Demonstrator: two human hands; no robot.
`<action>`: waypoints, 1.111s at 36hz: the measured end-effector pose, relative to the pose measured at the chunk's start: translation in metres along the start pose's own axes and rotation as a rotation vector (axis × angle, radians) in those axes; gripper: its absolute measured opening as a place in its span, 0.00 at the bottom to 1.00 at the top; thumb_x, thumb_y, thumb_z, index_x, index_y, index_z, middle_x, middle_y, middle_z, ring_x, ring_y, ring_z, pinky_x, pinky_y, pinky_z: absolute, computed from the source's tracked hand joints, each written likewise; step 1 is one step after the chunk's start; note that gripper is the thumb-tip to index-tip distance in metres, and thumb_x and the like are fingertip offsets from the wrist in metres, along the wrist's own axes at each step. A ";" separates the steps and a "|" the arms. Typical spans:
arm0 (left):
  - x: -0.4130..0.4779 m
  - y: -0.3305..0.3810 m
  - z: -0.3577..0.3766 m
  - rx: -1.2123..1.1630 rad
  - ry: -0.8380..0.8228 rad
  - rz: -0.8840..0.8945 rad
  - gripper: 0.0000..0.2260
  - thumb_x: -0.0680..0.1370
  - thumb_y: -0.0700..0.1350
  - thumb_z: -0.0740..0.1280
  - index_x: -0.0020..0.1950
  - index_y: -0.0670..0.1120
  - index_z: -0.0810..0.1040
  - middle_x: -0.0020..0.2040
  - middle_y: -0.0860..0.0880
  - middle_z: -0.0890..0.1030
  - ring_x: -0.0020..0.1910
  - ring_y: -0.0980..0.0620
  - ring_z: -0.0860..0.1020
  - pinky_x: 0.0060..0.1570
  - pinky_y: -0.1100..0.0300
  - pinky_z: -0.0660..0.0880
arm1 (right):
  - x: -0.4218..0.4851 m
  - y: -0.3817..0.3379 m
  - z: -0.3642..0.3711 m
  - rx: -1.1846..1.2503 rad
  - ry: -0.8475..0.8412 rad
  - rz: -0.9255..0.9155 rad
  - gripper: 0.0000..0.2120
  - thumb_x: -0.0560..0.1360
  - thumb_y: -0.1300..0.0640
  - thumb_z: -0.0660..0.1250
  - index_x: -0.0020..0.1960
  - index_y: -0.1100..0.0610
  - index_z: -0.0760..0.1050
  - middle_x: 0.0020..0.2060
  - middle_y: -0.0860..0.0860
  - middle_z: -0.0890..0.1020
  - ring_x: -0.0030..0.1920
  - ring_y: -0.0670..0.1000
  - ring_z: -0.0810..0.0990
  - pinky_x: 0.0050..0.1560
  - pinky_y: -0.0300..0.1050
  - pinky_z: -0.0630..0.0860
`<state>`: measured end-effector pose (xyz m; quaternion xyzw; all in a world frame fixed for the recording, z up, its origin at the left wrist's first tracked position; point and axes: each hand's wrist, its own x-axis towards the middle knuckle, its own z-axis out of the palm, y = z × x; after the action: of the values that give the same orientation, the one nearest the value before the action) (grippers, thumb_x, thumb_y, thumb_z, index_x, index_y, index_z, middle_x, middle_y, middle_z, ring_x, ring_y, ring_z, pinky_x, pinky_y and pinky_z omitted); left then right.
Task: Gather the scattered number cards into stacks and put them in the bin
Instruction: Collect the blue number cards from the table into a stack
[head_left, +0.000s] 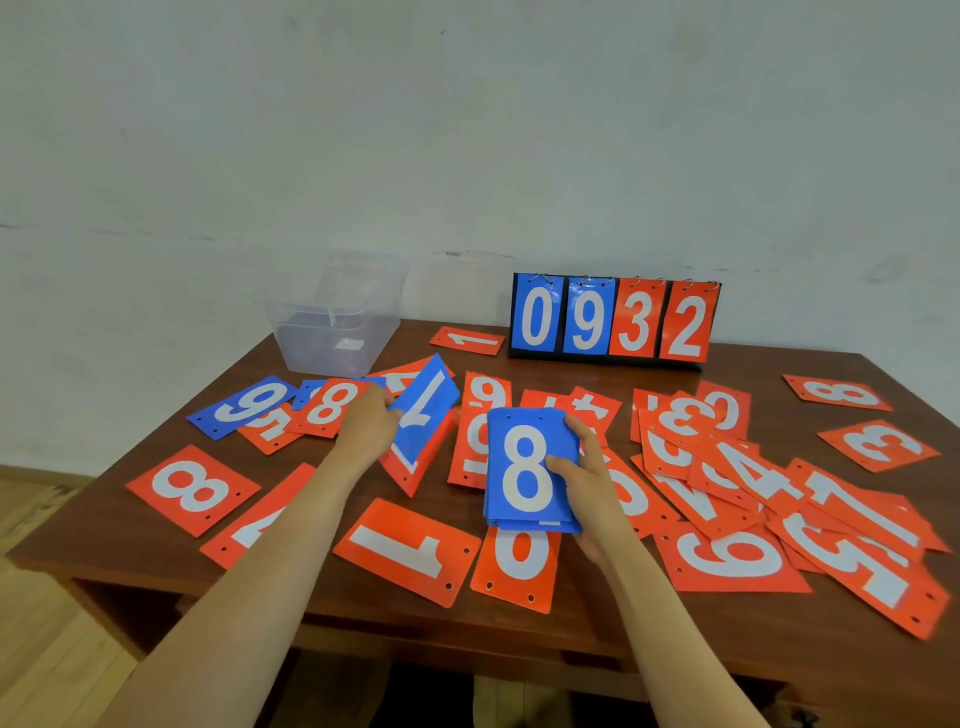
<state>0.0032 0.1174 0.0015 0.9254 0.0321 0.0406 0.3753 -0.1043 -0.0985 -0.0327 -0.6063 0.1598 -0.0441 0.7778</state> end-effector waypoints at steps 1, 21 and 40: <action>0.000 -0.003 0.000 -0.021 0.016 -0.004 0.12 0.80 0.39 0.61 0.62 0.37 0.71 0.56 0.39 0.76 0.54 0.44 0.74 0.47 0.59 0.67 | 0.000 -0.001 0.001 -0.007 0.001 0.004 0.23 0.77 0.60 0.65 0.67 0.43 0.65 0.55 0.49 0.77 0.47 0.53 0.83 0.31 0.43 0.80; -0.027 -0.005 -0.027 -0.650 -0.214 0.406 0.07 0.80 0.37 0.58 0.51 0.41 0.76 0.47 0.48 0.79 0.50 0.58 0.79 0.45 0.70 0.76 | 0.012 -0.004 0.023 -0.082 -0.030 0.052 0.18 0.79 0.59 0.61 0.66 0.44 0.65 0.54 0.50 0.78 0.46 0.53 0.84 0.35 0.46 0.82; 0.059 -0.045 -0.012 -0.134 -0.038 0.240 0.22 0.75 0.43 0.68 0.68 0.47 0.67 0.68 0.47 0.67 0.65 0.49 0.69 0.61 0.56 0.69 | 0.079 -0.001 0.112 -0.162 -0.135 0.051 0.28 0.78 0.64 0.63 0.72 0.45 0.60 0.64 0.54 0.72 0.51 0.56 0.81 0.43 0.51 0.82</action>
<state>0.0591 0.1626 -0.0181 0.8961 -0.0886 0.0695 0.4293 0.0042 -0.0149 -0.0230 -0.6647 0.1256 0.0296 0.7359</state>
